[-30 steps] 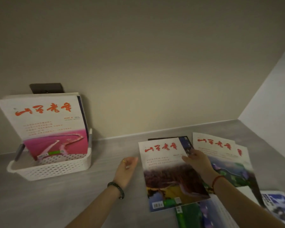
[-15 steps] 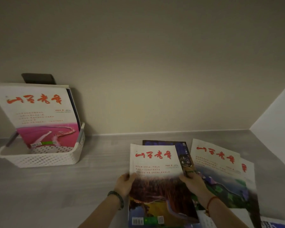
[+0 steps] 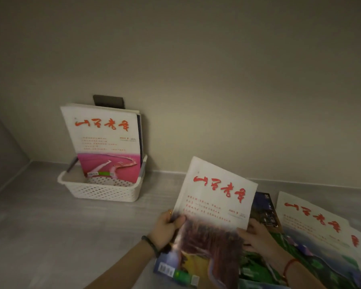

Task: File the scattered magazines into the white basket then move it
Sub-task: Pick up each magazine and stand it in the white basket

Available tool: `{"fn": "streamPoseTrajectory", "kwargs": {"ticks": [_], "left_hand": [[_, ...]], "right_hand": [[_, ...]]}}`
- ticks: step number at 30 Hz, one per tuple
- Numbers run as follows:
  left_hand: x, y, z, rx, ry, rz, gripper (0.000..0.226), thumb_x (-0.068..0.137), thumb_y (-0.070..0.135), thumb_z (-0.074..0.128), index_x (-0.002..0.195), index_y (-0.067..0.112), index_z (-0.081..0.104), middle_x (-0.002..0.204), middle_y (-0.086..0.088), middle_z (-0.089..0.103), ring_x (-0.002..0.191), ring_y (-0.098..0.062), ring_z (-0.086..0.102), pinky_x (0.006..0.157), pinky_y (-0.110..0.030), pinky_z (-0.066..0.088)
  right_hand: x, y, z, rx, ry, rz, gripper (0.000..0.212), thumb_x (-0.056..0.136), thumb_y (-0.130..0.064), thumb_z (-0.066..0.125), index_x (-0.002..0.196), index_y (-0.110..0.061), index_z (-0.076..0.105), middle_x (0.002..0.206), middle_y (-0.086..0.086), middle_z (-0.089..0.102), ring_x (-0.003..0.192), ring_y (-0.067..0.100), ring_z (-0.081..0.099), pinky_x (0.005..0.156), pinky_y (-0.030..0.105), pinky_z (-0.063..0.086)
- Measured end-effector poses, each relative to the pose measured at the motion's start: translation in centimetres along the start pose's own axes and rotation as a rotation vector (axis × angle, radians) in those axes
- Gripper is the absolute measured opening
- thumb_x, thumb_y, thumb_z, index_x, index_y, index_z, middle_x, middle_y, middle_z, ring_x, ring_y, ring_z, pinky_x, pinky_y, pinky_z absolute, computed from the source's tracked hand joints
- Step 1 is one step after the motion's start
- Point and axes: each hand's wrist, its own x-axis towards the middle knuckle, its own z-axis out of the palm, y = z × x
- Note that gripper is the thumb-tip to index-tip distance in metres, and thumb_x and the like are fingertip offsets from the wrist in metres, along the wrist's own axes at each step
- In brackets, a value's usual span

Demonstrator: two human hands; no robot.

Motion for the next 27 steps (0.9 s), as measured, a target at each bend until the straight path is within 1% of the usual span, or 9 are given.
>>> {"fn": "streamPoseTrajectory", "kwargs": {"ticks": [3,5,8,11,13,16,20,23,27], "left_hand": [[-1.4,2.3,-4.5,-0.011,0.032,0.048,0.018,0.089,0.003,0.049,0.103,0.006,0.06,0.102,-0.01,0.067,0.091,-0.019,0.065,0.077,-0.022,0.055],[-2.1,3.6,-7.9,0.009,0.093,0.074,0.017,0.089,0.007,0.05,0.102,0.011,0.059,0.109,-0.011,0.065,0.099,-0.022,0.063,0.085,-0.027,0.053],[-2.5,6.1,-13.4,0.051,0.182,0.117,0.017,0.091,0.014,0.048,0.105,0.014,0.058,0.113,-0.01,0.062,0.11,-0.027,0.058,0.097,-0.04,0.047],[-2.3,9.7,-19.1,0.104,0.258,0.188,0.027,0.093,0.015,0.042,0.118,0.009,0.053,0.12,-0.009,0.057,0.116,-0.029,0.053,0.103,-0.042,0.041],[-2.0,12.1,-22.6,0.17,0.303,0.215,0.03,0.094,0.019,0.041,0.116,0.004,0.054,0.119,-0.015,0.059,0.111,-0.03,0.058,0.094,-0.039,0.049],[-1.0,14.8,-27.0,0.207,0.385,0.267,0.025,0.092,0.02,0.046,0.106,0.004,0.06,0.108,-0.019,0.063,0.087,-0.026,0.066,0.067,-0.029,0.056],[0.8,16.2,-30.8,0.281,0.499,0.23,0.027,0.086,0.024,0.057,0.103,0.005,0.065,0.096,-0.006,0.066,0.081,-0.013,0.059,0.056,-0.014,0.051],[2.4,14.9,-32.2,0.23,0.549,0.161,0.028,0.082,0.021,0.063,0.103,0.003,0.066,0.101,-0.011,0.068,0.089,-0.02,0.061,0.068,-0.026,0.052],[4.6,12.0,-33.0,0.145,0.561,0.1,0.024,0.079,0.013,0.066,0.098,-0.001,0.067,0.104,-0.018,0.069,0.083,-0.021,0.062,0.068,-0.029,0.052]], "right_hand": [[-0.6,-3.4,3.2,-0.078,-0.006,-0.162,0.03,0.083,-0.003,0.061,0.108,-0.016,0.049,0.101,0.01,0.064,0.084,0.023,0.064,0.056,0.03,0.054],[-1.0,-6.4,5.8,-0.122,-0.003,-0.28,0.032,0.081,0.0,0.062,0.109,-0.012,0.052,0.093,0.007,0.066,0.078,0.021,0.065,0.053,0.029,0.054],[-1.3,-11.5,10.2,-0.216,0.04,-0.513,0.036,0.078,0.004,0.063,0.113,-0.004,0.053,0.102,0.011,0.066,0.077,0.022,0.063,0.053,0.022,0.051],[-1.5,-17.0,14.7,-0.2,0.075,-0.707,0.036,0.079,0.006,0.062,0.113,-0.002,0.055,0.102,0.009,0.064,0.07,0.017,0.063,0.048,0.014,0.052],[-1.5,-20.3,17.7,-0.122,0.077,-0.796,0.033,0.081,0.008,0.057,0.113,-0.001,0.054,0.102,0.01,0.064,0.073,0.012,0.066,0.065,0.023,0.058],[-0.7,-24.1,21.2,-0.06,0.098,-0.837,0.028,0.083,0.008,0.053,0.109,-0.001,0.057,0.104,0.016,0.064,0.088,0.028,0.063,0.081,0.047,0.054],[0.9,-26.4,24.5,-0.062,0.185,-0.851,0.015,0.083,0.002,0.055,0.087,-0.011,0.061,0.092,0.021,0.067,0.078,0.027,0.063,0.07,0.036,0.058],[2.5,-26.3,26.0,-0.068,0.236,-0.806,0.014,0.081,0.0,0.059,0.08,-0.014,0.062,0.082,0.011,0.065,0.078,0.031,0.064,0.082,0.053,0.053],[5.0,-24.9,27.7,-0.114,0.305,-0.717,0.011,0.08,-0.006,0.064,0.089,-0.005,0.069,0.083,0.012,0.068,0.081,0.031,0.067,0.082,0.052,0.054]]}}
